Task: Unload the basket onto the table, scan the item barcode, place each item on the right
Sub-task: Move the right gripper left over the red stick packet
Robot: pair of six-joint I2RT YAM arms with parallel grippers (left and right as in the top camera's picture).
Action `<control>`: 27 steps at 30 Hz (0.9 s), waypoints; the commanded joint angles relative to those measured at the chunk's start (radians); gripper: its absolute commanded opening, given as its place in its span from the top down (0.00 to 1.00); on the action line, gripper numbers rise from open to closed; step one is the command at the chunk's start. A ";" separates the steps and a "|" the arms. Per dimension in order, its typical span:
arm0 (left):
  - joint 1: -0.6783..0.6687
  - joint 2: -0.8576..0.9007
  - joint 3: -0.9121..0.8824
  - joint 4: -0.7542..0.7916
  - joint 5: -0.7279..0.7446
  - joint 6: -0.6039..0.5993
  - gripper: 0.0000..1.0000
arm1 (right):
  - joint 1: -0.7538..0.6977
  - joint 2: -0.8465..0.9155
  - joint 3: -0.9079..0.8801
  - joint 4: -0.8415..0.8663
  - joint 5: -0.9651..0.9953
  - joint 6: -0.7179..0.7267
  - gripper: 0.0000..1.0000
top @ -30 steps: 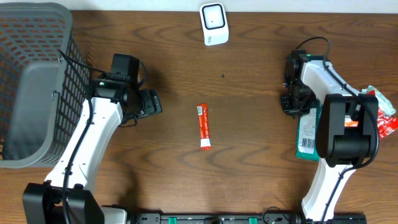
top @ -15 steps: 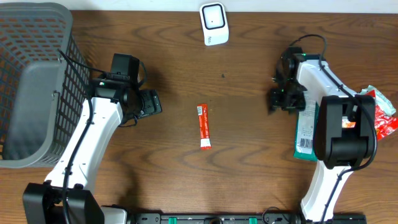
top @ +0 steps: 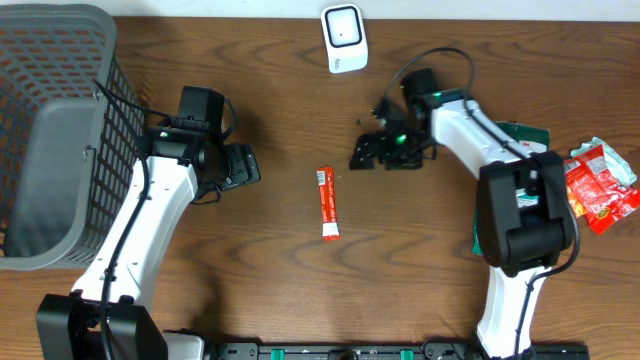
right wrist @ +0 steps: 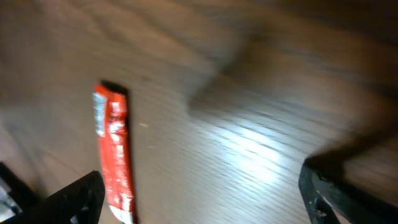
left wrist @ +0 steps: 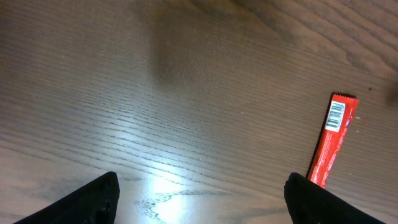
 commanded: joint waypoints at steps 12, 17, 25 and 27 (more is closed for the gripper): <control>0.001 -0.007 0.000 -0.003 -0.006 0.005 0.14 | 0.266 0.046 -0.027 0.095 0.271 0.157 0.29; 0.001 -0.007 0.000 -0.003 -0.006 0.005 0.14 | 0.314 0.046 -0.027 0.103 0.351 0.174 0.30; 0.001 -0.007 0.000 -0.003 -0.006 0.005 0.14 | 0.343 0.046 -0.027 0.106 0.504 0.174 0.34; 0.001 -0.007 0.000 -0.003 -0.005 0.005 0.14 | 0.343 0.046 -0.027 0.096 0.569 0.173 0.34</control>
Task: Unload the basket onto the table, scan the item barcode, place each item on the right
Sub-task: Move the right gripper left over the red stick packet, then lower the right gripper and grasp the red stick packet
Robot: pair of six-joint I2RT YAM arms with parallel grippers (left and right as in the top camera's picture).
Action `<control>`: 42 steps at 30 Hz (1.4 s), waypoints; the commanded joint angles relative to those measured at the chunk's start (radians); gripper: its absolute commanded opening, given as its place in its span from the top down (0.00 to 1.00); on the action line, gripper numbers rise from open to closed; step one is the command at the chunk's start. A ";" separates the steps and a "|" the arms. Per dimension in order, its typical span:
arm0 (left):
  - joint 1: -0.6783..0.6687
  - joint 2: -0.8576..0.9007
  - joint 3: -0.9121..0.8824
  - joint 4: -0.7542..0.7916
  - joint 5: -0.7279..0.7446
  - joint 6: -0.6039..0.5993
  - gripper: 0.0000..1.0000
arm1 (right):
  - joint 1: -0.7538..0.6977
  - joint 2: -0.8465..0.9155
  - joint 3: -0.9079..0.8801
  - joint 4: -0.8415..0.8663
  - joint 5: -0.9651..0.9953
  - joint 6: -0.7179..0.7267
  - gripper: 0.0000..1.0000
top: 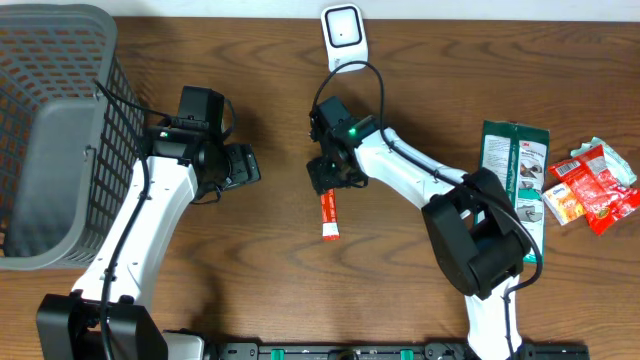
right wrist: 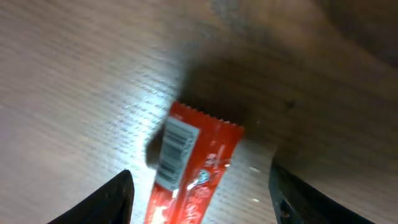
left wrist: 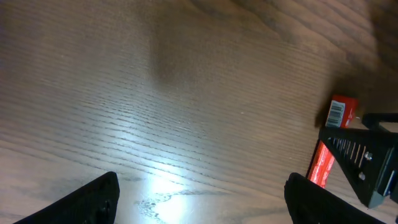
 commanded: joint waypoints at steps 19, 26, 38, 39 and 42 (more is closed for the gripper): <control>0.001 -0.007 0.000 -0.003 -0.006 0.005 0.14 | -0.025 0.024 0.022 -0.169 0.348 -0.059 0.29; 0.001 -0.007 0.000 -0.003 -0.006 0.005 0.14 | -0.049 -0.045 0.077 -0.226 -0.018 -0.011 0.01; 0.001 -0.007 0.000 -0.003 -0.006 0.005 0.14 | -0.034 -0.042 0.058 -0.196 -0.061 0.223 0.68; 0.001 -0.007 0.000 -0.003 -0.006 0.005 0.14 | -0.034 -0.042 0.058 -0.197 -0.061 0.246 0.69; 0.001 -0.007 0.000 -0.003 -0.006 0.005 0.14 | -0.034 -0.042 0.058 -0.198 -0.061 0.292 0.72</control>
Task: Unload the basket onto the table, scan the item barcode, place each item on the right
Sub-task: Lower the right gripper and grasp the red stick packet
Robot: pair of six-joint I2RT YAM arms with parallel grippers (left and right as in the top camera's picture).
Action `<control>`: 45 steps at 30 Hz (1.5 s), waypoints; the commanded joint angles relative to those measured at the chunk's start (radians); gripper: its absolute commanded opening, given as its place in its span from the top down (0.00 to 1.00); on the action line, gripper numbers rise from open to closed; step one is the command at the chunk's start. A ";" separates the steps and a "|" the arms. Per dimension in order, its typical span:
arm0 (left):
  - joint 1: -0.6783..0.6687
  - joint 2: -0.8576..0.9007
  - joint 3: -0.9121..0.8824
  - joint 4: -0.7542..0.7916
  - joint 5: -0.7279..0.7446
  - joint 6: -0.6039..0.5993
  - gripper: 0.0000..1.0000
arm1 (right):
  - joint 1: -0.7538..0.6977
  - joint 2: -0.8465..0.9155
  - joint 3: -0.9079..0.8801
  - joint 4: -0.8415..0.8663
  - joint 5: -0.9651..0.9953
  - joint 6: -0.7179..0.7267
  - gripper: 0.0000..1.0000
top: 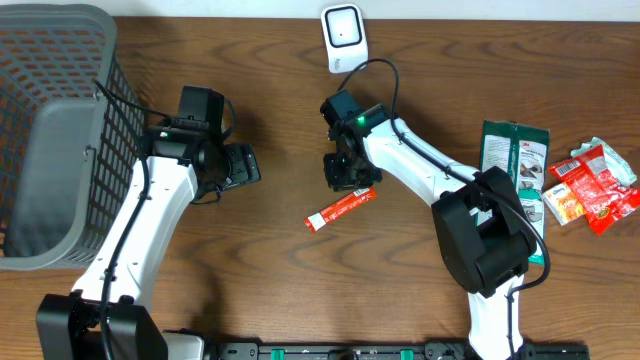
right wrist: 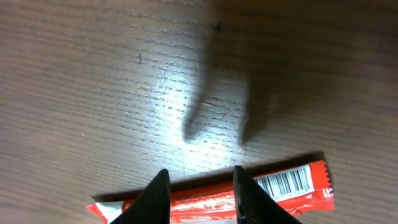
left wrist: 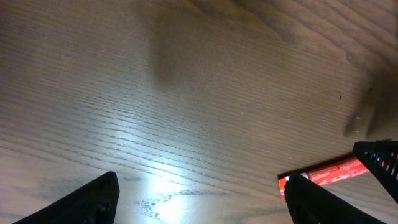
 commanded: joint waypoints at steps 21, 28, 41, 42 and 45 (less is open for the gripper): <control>0.001 -0.007 0.000 -0.003 -0.006 0.005 0.14 | 0.029 -0.029 0.002 -0.106 -0.020 0.525 0.89; 0.001 -0.007 0.000 -0.003 -0.006 0.005 0.14 | 0.066 -0.029 0.002 -0.097 0.062 0.551 0.75; 0.001 -0.007 0.000 -0.003 -0.006 0.005 0.14 | 0.096 -0.029 -0.030 -0.082 0.139 0.689 0.47; 0.001 -0.007 0.000 -0.003 -0.006 0.005 0.14 | 0.096 -0.029 -0.031 -0.081 0.146 0.689 0.46; 0.001 -0.007 0.000 -0.003 -0.006 0.005 0.14 | 0.096 -0.027 -0.031 -0.079 0.175 0.704 0.43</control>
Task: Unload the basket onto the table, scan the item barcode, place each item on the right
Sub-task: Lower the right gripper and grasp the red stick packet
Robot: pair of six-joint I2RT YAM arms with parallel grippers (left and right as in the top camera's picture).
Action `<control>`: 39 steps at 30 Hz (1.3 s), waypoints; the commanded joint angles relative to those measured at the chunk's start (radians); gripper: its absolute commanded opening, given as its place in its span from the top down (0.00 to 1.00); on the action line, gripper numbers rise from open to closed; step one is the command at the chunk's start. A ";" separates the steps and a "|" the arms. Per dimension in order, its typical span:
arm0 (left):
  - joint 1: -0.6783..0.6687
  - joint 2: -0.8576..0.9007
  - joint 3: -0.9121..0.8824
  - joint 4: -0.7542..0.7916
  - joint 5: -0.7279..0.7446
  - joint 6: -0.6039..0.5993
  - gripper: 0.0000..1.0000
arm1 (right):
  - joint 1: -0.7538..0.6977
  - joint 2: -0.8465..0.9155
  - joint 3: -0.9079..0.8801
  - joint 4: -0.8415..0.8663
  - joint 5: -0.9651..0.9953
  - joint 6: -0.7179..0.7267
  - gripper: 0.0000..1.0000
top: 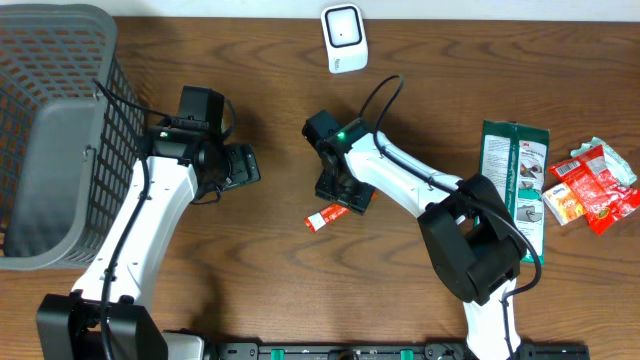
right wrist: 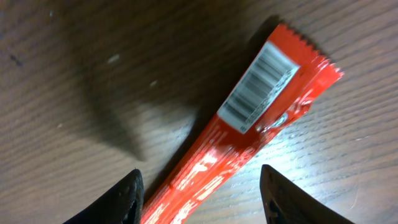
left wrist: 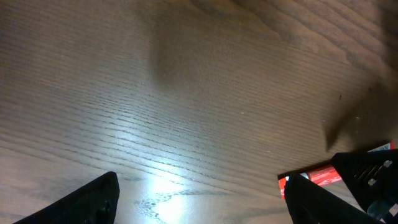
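Observation:
A red stick packet [top: 325, 216] lies slantwise on the table's middle, its white barcode [right wrist: 256, 92] facing up. My right gripper [right wrist: 202, 199] hangs low over it, open, one finger on each side of the packet [right wrist: 249, 134]. From overhead the right gripper [top: 338, 190] covers the packet's right part. The white scanner [top: 343, 37] stands at the far edge. My left gripper [top: 240, 165] is open over bare wood to the left; its own view, left gripper [left wrist: 202, 199], catches the packet's near end [left wrist: 320, 175].
A grey mesh basket [top: 50, 130] fills the far left. A green packet [top: 515, 170] and red snack packets [top: 595, 185] lie at the right. Brown wooden table [top: 250, 270] all round.
My right gripper has moved down and left from the packet's barcode end to over its middle. Its fingers now stand wider apart. The packet lies where it did. The left arm is unmoved.
First the packet lay lengthwise in the table's middle, my right gripper apart at its right. Then the gripper was at the packet's far end. Later the packet lay turned slantwise with the gripper beside its barcode end. Now the open fingers straddle it.

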 commanded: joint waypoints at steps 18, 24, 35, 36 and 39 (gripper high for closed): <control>0.001 -0.007 0.000 -0.003 -0.006 0.005 0.14 | 0.006 -0.021 -0.060 0.079 0.058 0.051 0.53; 0.001 -0.007 0.000 -0.003 -0.006 0.005 0.14 | 0.004 -0.021 -0.060 0.080 0.221 0.037 0.53; 0.001 -0.007 0.000 -0.003 -0.006 0.005 0.14 | 0.004 -0.021 -0.060 0.134 0.268 -0.129 0.61; 0.001 -0.007 0.000 -0.003 -0.006 0.005 0.14 | 0.004 -0.021 -0.060 0.137 0.269 -0.130 0.61; 0.001 -0.007 0.000 -0.003 -0.006 0.005 0.14 | 0.003 -0.021 -0.060 0.141 0.277 -0.130 0.61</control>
